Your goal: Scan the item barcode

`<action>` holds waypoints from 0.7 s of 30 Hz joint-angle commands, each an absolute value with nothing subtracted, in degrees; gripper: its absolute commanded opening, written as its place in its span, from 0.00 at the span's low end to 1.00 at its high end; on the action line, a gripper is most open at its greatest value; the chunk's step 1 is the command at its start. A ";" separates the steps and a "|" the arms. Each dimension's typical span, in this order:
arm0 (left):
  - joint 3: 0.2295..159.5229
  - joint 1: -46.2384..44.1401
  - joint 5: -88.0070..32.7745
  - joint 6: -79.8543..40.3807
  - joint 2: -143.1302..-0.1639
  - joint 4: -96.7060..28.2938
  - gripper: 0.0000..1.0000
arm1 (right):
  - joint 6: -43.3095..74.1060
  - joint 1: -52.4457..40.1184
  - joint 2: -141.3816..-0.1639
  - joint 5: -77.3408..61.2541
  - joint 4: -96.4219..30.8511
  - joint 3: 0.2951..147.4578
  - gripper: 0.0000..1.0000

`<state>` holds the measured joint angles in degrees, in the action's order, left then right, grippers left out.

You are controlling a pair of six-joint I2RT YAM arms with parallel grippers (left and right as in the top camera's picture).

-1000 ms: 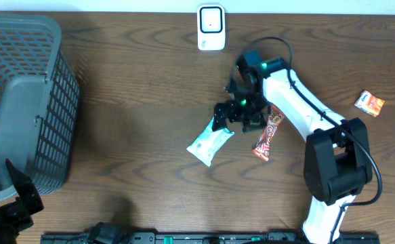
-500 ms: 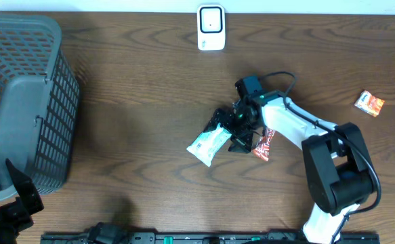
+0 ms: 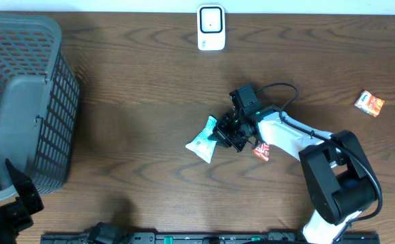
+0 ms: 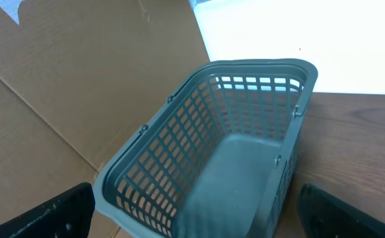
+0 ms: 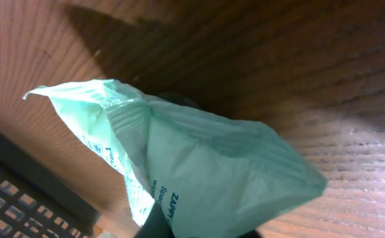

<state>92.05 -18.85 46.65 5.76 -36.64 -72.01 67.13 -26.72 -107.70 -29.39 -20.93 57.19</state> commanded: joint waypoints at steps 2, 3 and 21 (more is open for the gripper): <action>92.09 -18.61 47.00 5.06 -36.69 -72.03 0.98 | 64.86 -27.40 -112.84 -14.66 -21.58 53.78 0.01; 92.09 -18.61 47.00 5.06 -36.69 -72.03 0.98 | 63.40 -27.35 -112.09 -14.59 -21.34 54.08 0.01; 92.09 -18.61 47.00 5.06 -36.69 -72.03 0.98 | 34.52 -27.33 -72.71 -12.82 -33.30 55.22 0.02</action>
